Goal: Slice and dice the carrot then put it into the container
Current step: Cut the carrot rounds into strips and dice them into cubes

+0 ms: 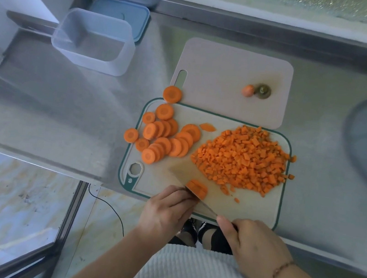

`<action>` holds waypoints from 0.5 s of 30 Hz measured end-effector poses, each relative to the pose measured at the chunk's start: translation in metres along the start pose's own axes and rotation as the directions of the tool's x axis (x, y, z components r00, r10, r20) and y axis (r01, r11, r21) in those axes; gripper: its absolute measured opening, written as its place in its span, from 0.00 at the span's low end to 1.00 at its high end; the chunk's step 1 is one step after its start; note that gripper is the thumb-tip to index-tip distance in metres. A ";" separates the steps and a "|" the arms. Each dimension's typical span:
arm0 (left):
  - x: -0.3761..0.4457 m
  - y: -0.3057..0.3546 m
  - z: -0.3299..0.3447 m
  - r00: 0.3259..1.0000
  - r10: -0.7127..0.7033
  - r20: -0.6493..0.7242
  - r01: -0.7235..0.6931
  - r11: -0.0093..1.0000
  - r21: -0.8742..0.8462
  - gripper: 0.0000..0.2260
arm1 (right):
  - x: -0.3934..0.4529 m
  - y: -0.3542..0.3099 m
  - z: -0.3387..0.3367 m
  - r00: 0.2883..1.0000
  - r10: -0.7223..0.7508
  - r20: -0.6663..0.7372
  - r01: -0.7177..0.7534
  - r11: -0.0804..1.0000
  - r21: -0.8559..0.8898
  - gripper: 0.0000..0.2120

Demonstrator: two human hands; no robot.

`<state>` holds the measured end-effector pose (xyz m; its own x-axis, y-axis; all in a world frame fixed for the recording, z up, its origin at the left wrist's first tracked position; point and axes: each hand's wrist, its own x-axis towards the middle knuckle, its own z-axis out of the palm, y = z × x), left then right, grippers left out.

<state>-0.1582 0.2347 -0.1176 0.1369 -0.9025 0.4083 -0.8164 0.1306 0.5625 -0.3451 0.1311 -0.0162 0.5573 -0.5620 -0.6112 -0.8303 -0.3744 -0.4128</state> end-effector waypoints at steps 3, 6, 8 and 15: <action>0.000 0.002 0.000 1.000 -0.011 0.003 0.011 1.000 0.005 0.03 | -0.003 0.001 0.000 0.999 -0.021 -0.029 0.022 0.999 0.041 0.35; 0.001 0.001 0.001 1.000 -0.019 0.012 0.019 1.000 0.009 0.02 | -0.010 0.009 -0.009 0.998 -0.003 -0.062 0.009 0.996 0.089 0.32; 0.002 0.001 0.001 1.000 -0.019 0.022 0.019 1.000 0.008 0.03 | -0.012 0.013 -0.013 0.997 0.006 -0.072 -0.001 0.998 0.061 0.32; 0.008 0.002 0.001 0.999 -0.028 0.037 0.028 1.000 0.003 0.05 | -0.005 0.020 -0.012 0.999 0.027 -0.043 -0.028 1.000 -0.003 0.34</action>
<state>-0.1588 0.2277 -0.1140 0.1391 -0.9205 0.3651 -0.8140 0.1037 0.5715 -0.3645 0.1171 -0.0134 0.5336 -0.6032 -0.5928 -0.8454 -0.3611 -0.3936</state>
